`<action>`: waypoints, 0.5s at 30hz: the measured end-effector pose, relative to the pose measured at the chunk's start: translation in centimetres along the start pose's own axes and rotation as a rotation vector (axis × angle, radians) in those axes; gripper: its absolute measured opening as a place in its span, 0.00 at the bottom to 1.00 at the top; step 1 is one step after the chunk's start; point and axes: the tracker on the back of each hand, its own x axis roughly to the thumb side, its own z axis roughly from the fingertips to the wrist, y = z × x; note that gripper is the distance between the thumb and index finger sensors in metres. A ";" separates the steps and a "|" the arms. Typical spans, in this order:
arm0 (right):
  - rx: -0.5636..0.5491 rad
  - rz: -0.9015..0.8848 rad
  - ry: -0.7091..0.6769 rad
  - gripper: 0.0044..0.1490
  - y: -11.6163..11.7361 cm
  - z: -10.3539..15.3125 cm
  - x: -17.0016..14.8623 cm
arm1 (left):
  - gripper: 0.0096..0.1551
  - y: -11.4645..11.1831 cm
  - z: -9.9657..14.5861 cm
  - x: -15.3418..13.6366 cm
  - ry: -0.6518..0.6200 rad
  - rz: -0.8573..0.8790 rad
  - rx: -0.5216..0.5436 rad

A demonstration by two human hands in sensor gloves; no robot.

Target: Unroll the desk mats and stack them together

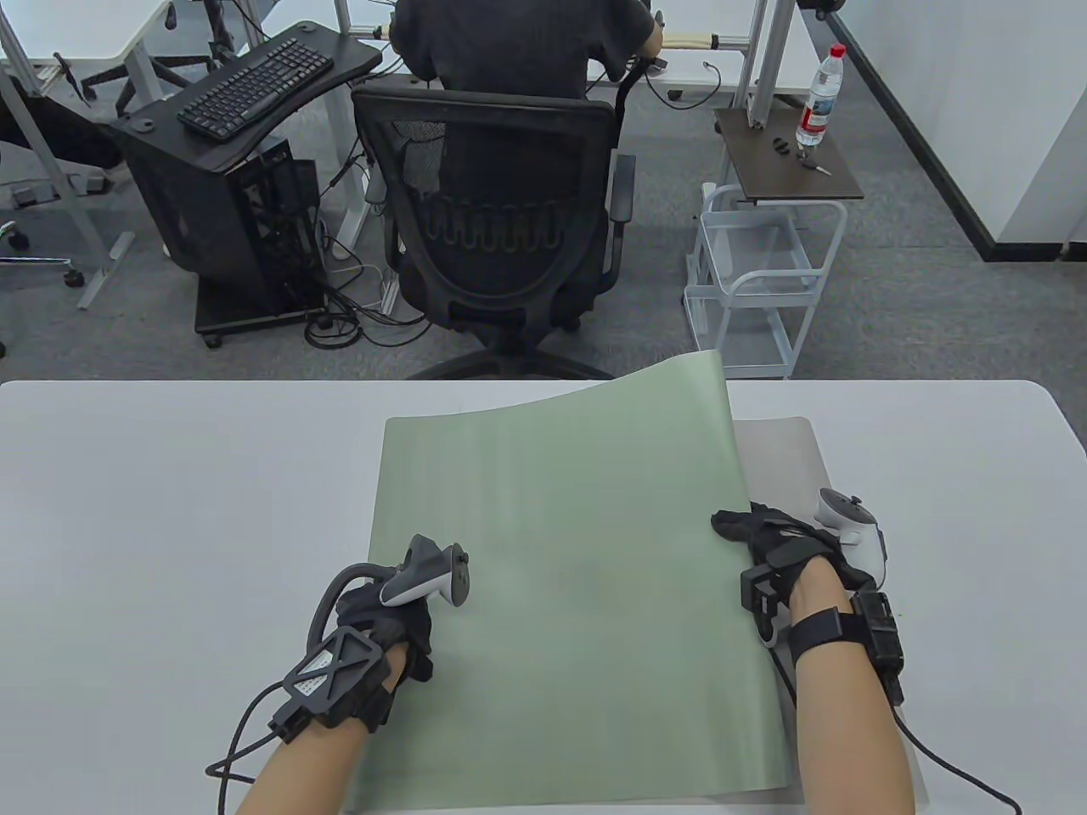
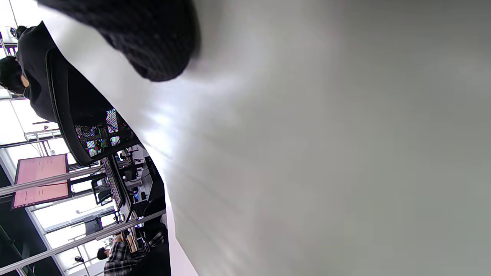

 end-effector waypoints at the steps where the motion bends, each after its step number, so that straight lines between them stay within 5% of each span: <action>1: 0.016 0.004 0.000 0.24 0.2 -0.1 0.1 | 0.57 0.0 0.0 0.0 0.000 0.000 -0.001; 9: 0.005 0.054 0.014 0.27 0.3 -0.3 0.1 | 0.57 0.0 0.0 0.1 0.002 -0.001 -0.003; 15: 0.003 0.038 0.026 0.38 -0.6 0.0 -0.2 | 0.57 0.0 0.0 0.1 0.003 -0.003 -0.003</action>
